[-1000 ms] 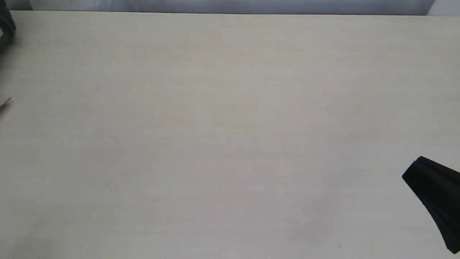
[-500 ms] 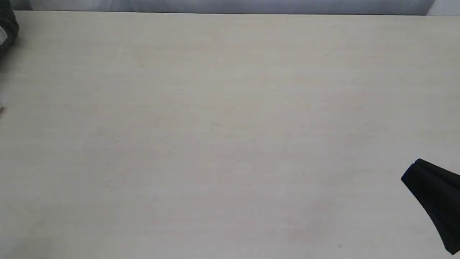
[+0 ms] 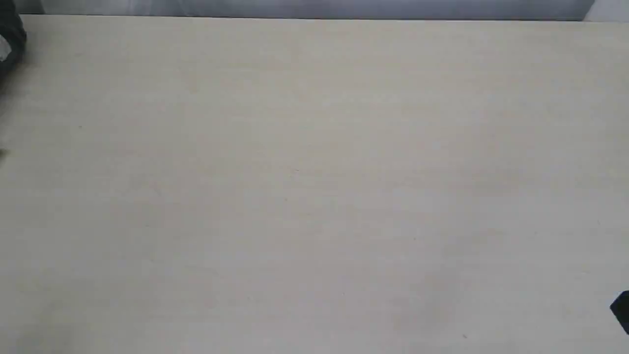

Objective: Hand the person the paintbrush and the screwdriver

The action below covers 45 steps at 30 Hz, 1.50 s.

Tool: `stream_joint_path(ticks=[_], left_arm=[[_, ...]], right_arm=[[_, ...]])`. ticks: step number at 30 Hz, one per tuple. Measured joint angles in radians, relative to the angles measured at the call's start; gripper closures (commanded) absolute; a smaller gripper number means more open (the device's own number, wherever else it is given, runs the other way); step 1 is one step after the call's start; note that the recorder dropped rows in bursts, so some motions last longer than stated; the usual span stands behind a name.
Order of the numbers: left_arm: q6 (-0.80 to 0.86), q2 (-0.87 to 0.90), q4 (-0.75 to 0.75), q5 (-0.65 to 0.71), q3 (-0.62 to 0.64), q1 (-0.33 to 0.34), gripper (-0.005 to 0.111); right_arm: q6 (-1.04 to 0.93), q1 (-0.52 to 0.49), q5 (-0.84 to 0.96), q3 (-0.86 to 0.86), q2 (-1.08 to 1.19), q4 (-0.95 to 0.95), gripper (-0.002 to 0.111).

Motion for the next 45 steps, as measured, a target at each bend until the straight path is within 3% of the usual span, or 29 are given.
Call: stream_joint_path(ticks=[9, 45], left_arm=[[0.0, 0.0, 0.0, 0.0, 0.0, 0.0, 0.107], [0.0, 0.0, 0.0, 0.0, 0.0, 0.0, 0.107]], right_arm=[[0.0, -0.132, 0.063, 0.0, 0.0, 0.0, 0.104], [-0.038, -0.141, 0.122, 0.0, 0.0, -0.022, 0.104]])
